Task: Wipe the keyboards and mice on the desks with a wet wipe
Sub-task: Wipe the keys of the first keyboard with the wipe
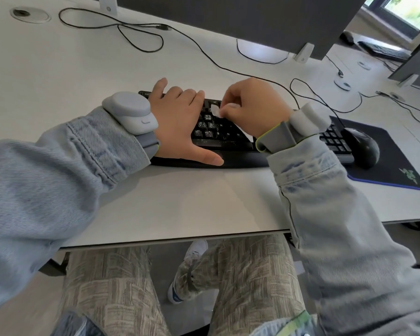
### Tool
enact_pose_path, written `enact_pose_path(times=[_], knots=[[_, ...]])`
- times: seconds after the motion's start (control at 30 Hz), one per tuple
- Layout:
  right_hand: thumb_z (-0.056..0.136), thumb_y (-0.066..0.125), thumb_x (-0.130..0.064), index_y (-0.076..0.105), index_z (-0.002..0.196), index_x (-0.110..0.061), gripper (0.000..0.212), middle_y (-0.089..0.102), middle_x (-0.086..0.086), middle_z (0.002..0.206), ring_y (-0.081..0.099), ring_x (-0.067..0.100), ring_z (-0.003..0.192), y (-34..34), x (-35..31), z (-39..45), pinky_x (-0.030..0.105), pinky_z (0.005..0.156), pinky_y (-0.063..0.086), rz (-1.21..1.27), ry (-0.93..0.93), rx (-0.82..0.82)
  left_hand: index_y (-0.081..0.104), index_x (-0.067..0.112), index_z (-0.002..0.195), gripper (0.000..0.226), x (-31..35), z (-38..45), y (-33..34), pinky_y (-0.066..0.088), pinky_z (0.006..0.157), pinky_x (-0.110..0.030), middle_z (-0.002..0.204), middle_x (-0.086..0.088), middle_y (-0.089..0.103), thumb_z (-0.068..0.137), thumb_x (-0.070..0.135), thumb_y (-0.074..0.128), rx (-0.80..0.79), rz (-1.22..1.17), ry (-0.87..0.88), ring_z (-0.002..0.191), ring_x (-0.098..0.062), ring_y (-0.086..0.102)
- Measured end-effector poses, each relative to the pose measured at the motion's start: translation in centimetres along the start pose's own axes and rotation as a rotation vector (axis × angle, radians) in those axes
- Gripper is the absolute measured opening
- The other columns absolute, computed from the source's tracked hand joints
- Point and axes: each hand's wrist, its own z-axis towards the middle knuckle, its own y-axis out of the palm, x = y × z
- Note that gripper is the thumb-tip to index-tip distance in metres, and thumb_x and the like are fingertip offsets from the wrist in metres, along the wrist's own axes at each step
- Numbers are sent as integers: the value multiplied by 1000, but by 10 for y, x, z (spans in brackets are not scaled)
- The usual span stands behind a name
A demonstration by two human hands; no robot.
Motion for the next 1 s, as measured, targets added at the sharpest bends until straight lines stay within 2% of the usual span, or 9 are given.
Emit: enact_pose_path(times=[0.13,0.3,0.5,0.6,0.67,0.73,0.8,0.9,1.0], knots=[[79,66,-22,74,79,-23,7,58,-10,68,53,10,69,-11,7,-11,13,54,33,-11,-22,-103,9,6,158,152,0,-1,-1,1,124,-53,160,-6,27,43,106,12,-16,2,-6,146,-28,27],[79,59,-15,70,82,-16,11,56,-8,76,51,13,75,-7,3,-12,25,63,35,-52,-74,-76,9,6,158,153,0,0,-1,1,124,-53,160,-6,28,43,106,12,-16,8,0,145,-28,27],[85,64,-18,67,86,-16,4,62,0,87,56,18,83,-13,-12,1,18,50,33,-62,173,-213,13,4,157,152,1,-1,-2,2,124,-52,156,-7,33,43,105,12,-8,6,7,142,-29,32],[87,60,-17,71,102,-10,19,62,2,90,57,19,83,-13,-19,9,19,48,32,-91,225,-217,13,4,157,152,1,-1,-2,2,124,-51,157,-7,33,43,105,11,-11,6,5,143,-29,32],[90,55,-15,69,112,-8,26,65,5,98,52,16,81,-10,-24,12,20,50,33,-105,259,-209,13,4,157,153,1,-1,-3,1,124,-51,157,-7,33,42,105,11,-13,8,5,143,-29,32],[91,53,-14,67,115,-7,29,68,8,110,50,16,81,-9,-26,12,20,61,38,-103,276,-192,13,4,157,153,1,-1,-3,1,124,-51,157,-7,33,42,105,11,-12,10,7,143,-30,32],[88,55,-14,70,109,-7,26,69,8,103,52,17,79,-8,-25,9,21,64,40,-83,278,-158,14,4,157,153,0,-1,-2,1,124,-52,157,-7,33,43,105,12,-10,7,8,143,-30,32],[85,63,-18,71,90,-10,12,64,3,86,56,17,79,-12,-17,0,19,51,35,-28,254,-145,14,5,157,152,0,0,-2,1,124,-52,156,-7,34,44,106,13,-3,-1,10,143,-30,32],[84,67,-23,66,82,-21,4,59,-4,75,55,14,74,-20,-14,-7,18,47,31,-32,228,-209,13,5,157,152,0,-1,-2,0,124,-52,157,-7,32,43,106,13,-19,-3,6,144,-29,30]])
